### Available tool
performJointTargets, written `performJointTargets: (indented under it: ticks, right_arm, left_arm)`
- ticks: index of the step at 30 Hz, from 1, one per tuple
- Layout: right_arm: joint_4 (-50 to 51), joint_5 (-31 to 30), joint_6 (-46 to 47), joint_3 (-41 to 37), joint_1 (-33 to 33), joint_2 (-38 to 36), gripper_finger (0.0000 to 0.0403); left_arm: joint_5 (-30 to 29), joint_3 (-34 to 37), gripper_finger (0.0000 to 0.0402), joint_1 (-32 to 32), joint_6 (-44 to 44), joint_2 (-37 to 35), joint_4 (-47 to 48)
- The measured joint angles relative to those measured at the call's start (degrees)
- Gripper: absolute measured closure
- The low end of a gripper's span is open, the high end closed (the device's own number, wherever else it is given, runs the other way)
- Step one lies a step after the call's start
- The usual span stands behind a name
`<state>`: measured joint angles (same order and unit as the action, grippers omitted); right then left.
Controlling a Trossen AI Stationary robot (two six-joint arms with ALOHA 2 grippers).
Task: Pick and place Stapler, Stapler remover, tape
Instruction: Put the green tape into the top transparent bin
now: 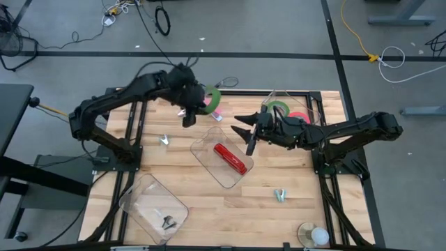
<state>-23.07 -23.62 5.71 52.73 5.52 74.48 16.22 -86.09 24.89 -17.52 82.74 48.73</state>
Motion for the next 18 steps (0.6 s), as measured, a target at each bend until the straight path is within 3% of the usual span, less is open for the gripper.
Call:
performJointTargets:
  ticks: [10,18]
  right_arm:
    - [-0.1,-0.6,2.9,0.0,-0.5,0.0,0.011]
    - [-2.8,-8.1,1.9,0.0,-0.5,0.0,0.0097]
  left_arm:
    - [18.1,-7.3,0.0301,-0.1,9.4,0.0,-6.5]
    - [22.0,-7.4,0.0301,-2.6,14.9,0.0,-13.0]
